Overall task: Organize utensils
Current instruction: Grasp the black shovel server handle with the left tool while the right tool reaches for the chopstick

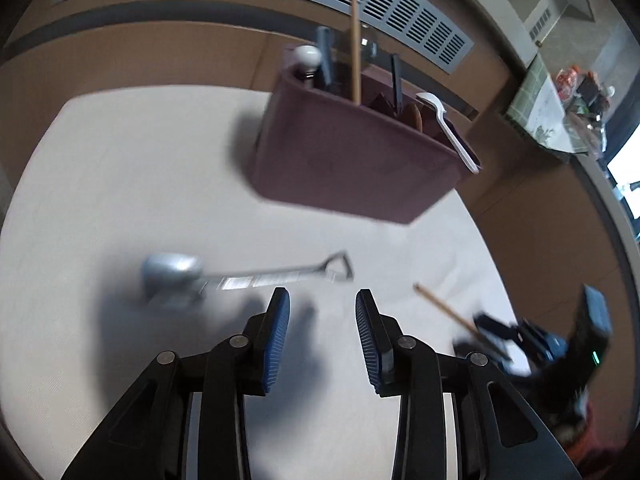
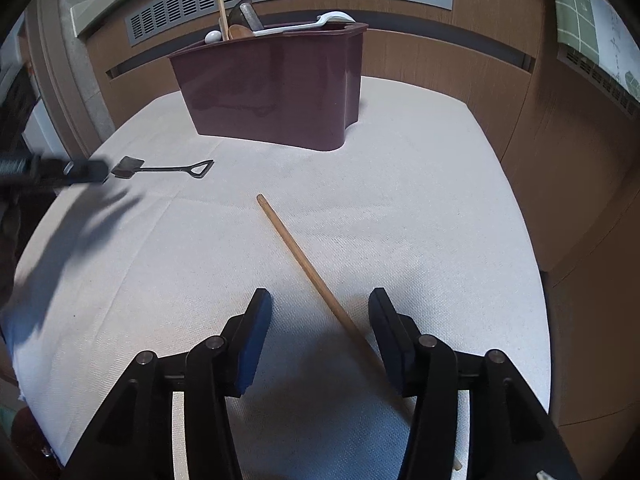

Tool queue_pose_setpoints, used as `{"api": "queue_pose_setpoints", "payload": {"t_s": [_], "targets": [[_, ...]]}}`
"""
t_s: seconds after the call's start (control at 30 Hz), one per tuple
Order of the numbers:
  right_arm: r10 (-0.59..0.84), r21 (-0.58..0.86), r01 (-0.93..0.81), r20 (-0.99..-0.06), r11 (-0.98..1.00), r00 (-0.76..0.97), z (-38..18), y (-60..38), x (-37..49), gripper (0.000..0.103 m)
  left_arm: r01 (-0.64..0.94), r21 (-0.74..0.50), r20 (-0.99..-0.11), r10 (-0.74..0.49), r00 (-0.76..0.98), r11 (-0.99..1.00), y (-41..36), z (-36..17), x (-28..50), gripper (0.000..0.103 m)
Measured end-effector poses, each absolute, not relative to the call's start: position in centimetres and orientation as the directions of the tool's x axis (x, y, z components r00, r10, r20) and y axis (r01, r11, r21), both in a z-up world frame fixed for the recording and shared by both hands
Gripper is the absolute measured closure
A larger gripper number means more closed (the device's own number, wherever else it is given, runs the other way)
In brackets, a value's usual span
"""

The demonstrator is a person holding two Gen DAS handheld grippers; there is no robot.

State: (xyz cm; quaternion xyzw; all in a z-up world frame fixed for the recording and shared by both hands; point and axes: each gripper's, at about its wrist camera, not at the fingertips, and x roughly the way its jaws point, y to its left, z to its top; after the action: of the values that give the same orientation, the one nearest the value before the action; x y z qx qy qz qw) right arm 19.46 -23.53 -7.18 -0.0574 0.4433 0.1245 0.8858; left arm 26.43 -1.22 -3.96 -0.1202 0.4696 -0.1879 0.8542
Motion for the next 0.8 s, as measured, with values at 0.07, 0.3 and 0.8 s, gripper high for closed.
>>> {"api": "queue_pose_setpoints", "payload": {"t_s": [0.07, 0.3, 0.8], "targets": [[0.165, 0.010, -0.261, -0.797, 0.965, 0.581, -7.2, -23.7, 19.2, 0.054, 0.216, -0.333, -0.768, -0.397, 0.503, 0.918, -3.4, -4.3, 28.6, 0.067], [0.191, 0.059, -0.236, -0.785, 0.970, 0.589, -7.0, -24.8, 18.7, 0.056, 0.259, -0.312, -0.820, -0.397, 0.413, 0.914, -6.5, -6.7, 32.2, 0.068], [0.164, 0.002, -0.270, -0.797, 0.963, 0.581, -7.0, -23.8, 18.5, 0.046, 0.281, -0.282, -0.841, -0.377, 0.389, 0.917, 2.0, -5.7, 19.3, 0.067]]}}
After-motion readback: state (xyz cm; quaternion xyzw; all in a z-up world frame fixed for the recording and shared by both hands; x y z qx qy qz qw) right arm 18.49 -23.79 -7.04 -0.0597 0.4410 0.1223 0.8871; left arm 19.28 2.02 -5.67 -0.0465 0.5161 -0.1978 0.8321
